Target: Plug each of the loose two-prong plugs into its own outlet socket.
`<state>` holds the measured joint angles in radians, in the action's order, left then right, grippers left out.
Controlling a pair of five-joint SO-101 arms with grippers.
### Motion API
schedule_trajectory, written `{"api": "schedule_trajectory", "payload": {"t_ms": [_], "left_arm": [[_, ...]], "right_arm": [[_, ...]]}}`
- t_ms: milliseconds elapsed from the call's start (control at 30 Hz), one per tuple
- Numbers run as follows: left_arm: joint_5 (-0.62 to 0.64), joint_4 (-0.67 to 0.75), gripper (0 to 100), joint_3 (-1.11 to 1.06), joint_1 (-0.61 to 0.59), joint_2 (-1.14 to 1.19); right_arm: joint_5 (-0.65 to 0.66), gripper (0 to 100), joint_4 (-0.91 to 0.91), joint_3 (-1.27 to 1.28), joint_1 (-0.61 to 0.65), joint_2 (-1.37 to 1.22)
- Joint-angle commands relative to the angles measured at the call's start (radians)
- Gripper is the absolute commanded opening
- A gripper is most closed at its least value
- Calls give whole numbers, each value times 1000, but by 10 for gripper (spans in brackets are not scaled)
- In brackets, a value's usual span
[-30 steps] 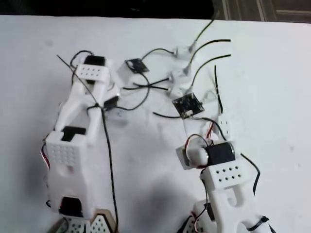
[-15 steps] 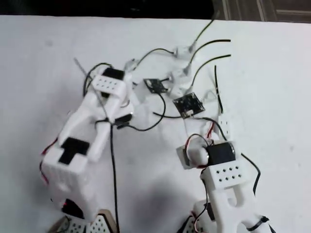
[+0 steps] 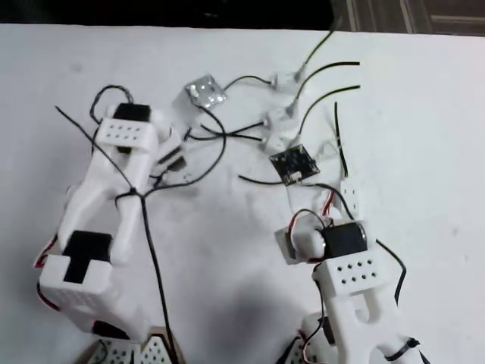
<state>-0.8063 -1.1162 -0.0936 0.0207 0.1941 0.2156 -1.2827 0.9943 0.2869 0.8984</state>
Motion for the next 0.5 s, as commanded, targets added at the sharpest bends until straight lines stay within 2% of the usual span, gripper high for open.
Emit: {"api": "schedule_trajectory", "payload": {"t_ms": [0, 100, 200, 333, 467], "left_arm": [[9, 94, 226, 14, -18, 31], [3, 146, 172, 6, -16, 97], [-32, 127, 142, 8, 2, 153], [-158, -26, 109, 12, 35, 171], [-187, -187, 52, 5, 87, 116]], "right_arm": [[11, 19, 8, -8, -7, 13], [11, 19, 10, -8, -7, 13], [11, 19, 12, -8, -7, 12], [11, 19, 13, -8, -7, 12], [11, 19, 13, -8, -7, 12]]}}
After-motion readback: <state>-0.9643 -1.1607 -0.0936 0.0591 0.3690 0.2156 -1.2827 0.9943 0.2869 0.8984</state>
